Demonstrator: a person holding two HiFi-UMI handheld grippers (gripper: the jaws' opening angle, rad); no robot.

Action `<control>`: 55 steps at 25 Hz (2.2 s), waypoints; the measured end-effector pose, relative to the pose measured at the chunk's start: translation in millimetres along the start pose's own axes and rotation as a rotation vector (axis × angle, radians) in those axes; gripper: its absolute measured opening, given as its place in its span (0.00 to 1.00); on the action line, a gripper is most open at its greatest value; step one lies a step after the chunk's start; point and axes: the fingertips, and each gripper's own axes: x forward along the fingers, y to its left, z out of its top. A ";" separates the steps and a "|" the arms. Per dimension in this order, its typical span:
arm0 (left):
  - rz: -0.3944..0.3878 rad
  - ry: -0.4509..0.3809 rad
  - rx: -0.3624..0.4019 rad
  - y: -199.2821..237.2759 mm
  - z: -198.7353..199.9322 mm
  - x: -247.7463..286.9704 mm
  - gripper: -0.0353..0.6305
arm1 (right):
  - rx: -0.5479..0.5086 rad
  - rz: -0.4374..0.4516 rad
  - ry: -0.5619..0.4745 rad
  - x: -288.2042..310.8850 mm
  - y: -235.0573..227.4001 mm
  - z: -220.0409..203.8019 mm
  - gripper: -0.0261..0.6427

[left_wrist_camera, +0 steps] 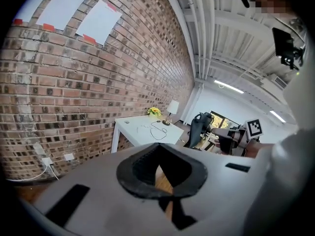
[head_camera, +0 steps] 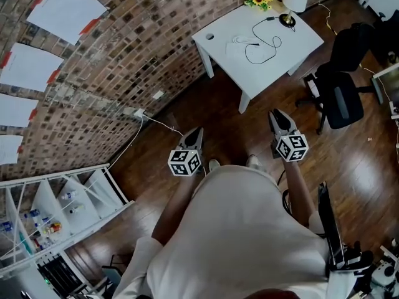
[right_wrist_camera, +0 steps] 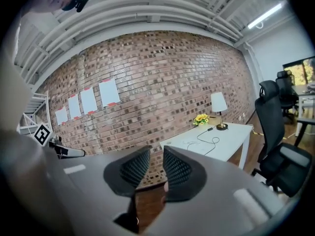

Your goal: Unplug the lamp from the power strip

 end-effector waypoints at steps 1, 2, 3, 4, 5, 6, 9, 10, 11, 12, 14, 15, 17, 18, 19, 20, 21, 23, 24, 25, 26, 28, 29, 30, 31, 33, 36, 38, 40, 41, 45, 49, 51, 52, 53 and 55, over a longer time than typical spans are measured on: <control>0.002 0.006 0.002 0.1 -4.0 1.6 0.06 | 0.005 -0.008 0.008 -1.2 -3.6 -4.6 0.15; 0.004 0.012 0.005 0.5 -8.4 3.2 0.06 | 0.009 -0.015 0.016 -2.3 -7.0 -9.6 0.15; 0.007 0.019 0.009 1.1 -13.3 4.9 0.06 | 0.012 -0.021 0.024 -3.5 -10.2 -14.7 0.15; 0.010 0.029 0.014 1.8 -18.7 6.6 0.06 | 0.016 -0.028 0.033 -4.7 -13.1 -19.9 0.15; 0.013 0.039 0.019 2.6 -24.3 8.5 0.06 | 0.020 -0.033 0.042 -5.9 -15.9 -24.9 0.15; 0.016 0.050 0.023 3.7 -29.9 10.4 0.06 | 0.023 -0.039 0.051 -6.8 -18.4 -29.6 0.15; 0.027 0.080 0.037 8.2 -45.9 16.4 0.06 | 0.020 -0.051 0.077 -7.6 -24.8 -44.0 0.15; 0.030 0.090 0.042 9.9 -51.3 18.2 0.06 | 0.015 -0.055 0.088 -7.6 -26.8 -49.4 0.15; 0.033 0.100 0.047 11.5 -56.8 19.6 0.06 | 0.012 -0.058 0.099 -7.8 -28.7 -54.8 0.15; 0.036 0.110 0.050 13.0 -62.1 20.6 0.06 | 0.013 -0.061 0.110 -8.2 -30.2 -60.0 0.15; 0.041 0.131 0.052 15.2 -71.2 21.6 0.06 | 0.017 -0.064 0.129 -9.4 -32.0 -68.3 0.15; 0.042 0.139 0.052 15.8 -74.7 21.8 0.06 | 0.018 -0.064 0.136 -10.0 -32.4 -71.2 0.15; 0.044 0.149 0.050 16.2 -79.1 21.9 0.06 | 0.018 -0.062 0.144 -10.7 -32.6 -74.6 0.15; 0.045 0.152 0.049 16.1 -80.3 21.9 0.06 | 0.018 -0.060 0.146 -10.6 -32.4 -75.7 0.15; 0.045 0.154 0.048 15.8 -81.0 21.8 0.06 | 0.017 -0.058 0.148 -10.6 -32.2 -76.3 0.14; 0.045 0.156 0.047 15.1 -81.4 21.8 0.06 | 0.015 -0.056 0.149 -10.7 -31.9 -76.5 0.14; 0.044 0.158 0.046 14.2 -81.7 21.9 0.06 | 0.013 -0.055 0.149 -10.9 -31.4 -76.3 0.14; 0.041 0.161 0.047 12.4 -81.6 22.2 0.06 | 0.006 -0.049 0.148 -11.1 -29.6 -75.1 0.14; 0.040 0.161 0.048 11.7 -81.5 22.3 0.06 | 0.001 -0.046 0.147 -10.9 -28.7 -74.7 0.14; 0.040 0.161 0.049 11.1 -81.6 22.5 0.06 | -0.003 -0.044 0.146 -10.7 -28.0 -74.5 0.14; 0.040 0.161 0.051 10.6 -81.9 22.7 0.06 | -0.008 -0.041 0.145 -10.6 -27.7 -74.3 0.14; 0.038 0.161 0.052 9.1 -82.7 23.3 0.06 | -0.032 -0.040 0.145 -10.7 -27.3 -73.3 0.14; 0.036 0.161 0.054 8.3 -82.7 23.5 0.06 | -0.057 -0.040 0.149 -10.5 -26.7 -72.4 0.14; 0.034 0.162 0.055 7.7 -82.4 23.5 0.06 | -0.090 -0.041 0.155 -10.0 -25.5 -71.4 0.14; 0.032 0.162 0.056 7.1 -82.0 23.1 0.06 | -0.127 -0.040 0.163 -9.3 -24.0 -70.5 0.14; 0.032 0.161 0.057 5.5 -81.9 21.8 0.06 | -0.194 -0.033 0.182 -7.8 -20.5 -69.9 0.14; 0.031 0.160 0.056 0.9 -83.4 21.4 0.06 | -0.256 -0.017 0.203 -7.3 -17.9 -69.8 0.14; 0.029 0.157 0.053 -1.8 -84.3 21.7 0.06 | -0.271 -0.011 0.211 -7.3 -17.5 -69.6 0.14; 0.029 0.154 0.049 -2.3 -85.3 21.3 0.06 | -0.271 -0.010 0.214 -6.9 -17.2 -70.4 0.14; 0.030 0.154 0.047 -2.2 -86.2 20.8 0.06 | -0.270 -0.010 0.215 -6.8 -17.2 -71.0 0.14; 0.030 0.156 0.042 -2.8 -89.8 17.9 0.06 | -0.263 -0.012 0.219 -8.5 -16.2 -73.2 0.14; 0.024 0.159 0.041 -6.3 -92.3 15.6 0.06 | -0.267 -0.005 0.233 -11.6 -12.4 -76.6 0.14; 0.021 0.161 0.041 -7.7 -93.5 16.4 0.06 | -0.302 0.001 0.257 -12.3 -10.3 -81.4 0.11; 0.019 0.162 0.041 -8.3 -94.0 17.1 0.06 | -0.323 0.003 0.265 -12.3 -9.3 -83.1 0.10; 0.017 0.164 0.041 -9.1 -94.6 18.0 0.06 | -0.339 0.006 0.267 -12.5 -8.0 -83.8 0.09; 0.012 0.169 0.043 -11.3 -96.1 19.4 0.06 | -0.355 0.011 0.263 -13.6 -4.9 -83.0 0.06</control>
